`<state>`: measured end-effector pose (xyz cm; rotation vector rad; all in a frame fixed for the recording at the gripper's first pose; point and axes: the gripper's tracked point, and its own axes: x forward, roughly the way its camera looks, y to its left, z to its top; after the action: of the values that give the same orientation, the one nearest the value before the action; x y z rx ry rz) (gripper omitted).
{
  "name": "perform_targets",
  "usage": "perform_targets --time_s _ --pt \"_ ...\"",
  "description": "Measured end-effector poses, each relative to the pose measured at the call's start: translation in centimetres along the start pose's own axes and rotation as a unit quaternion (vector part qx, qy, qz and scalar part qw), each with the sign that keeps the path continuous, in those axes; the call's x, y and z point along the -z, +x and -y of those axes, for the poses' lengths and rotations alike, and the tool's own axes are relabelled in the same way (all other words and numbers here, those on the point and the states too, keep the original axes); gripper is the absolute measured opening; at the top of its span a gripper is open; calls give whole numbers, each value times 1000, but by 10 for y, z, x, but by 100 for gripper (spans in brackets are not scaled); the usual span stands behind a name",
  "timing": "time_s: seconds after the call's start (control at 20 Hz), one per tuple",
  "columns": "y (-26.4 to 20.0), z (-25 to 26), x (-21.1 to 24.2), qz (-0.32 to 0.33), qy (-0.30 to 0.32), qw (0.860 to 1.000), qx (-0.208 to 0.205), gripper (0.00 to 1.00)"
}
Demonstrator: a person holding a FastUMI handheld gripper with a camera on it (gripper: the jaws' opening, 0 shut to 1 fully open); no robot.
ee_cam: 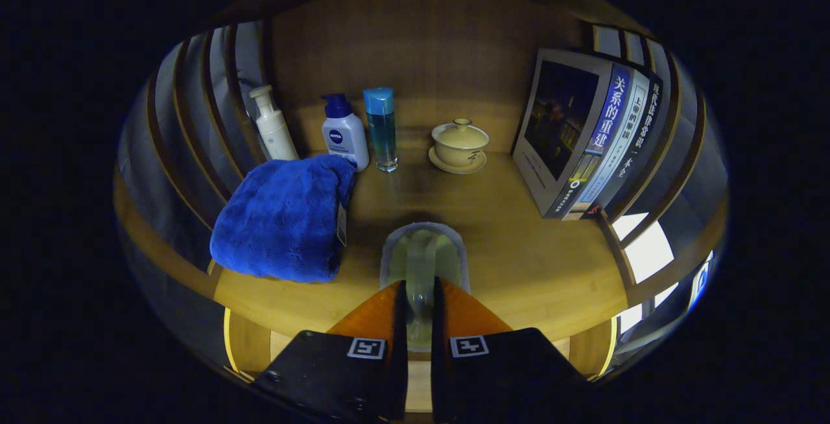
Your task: Pull open the drawer, take out the items inside it, and place them on the countertop above the cabinet.
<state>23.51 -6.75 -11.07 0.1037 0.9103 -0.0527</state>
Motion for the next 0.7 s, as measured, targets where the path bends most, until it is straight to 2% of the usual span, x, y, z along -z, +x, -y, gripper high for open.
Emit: perform_targets --time_s 0.05,0.35,0.4,0.55,0.7 --pt "3 1 -1 1 6 1000 0 24" --pt "5 6 2 1 35 999 -4 54" --pt "4 5 2 1 38 999 -8 62" --pt "3 5 4 -2 43 999 -13 100" --pt "3 6 4 1 42 999 -12 100"
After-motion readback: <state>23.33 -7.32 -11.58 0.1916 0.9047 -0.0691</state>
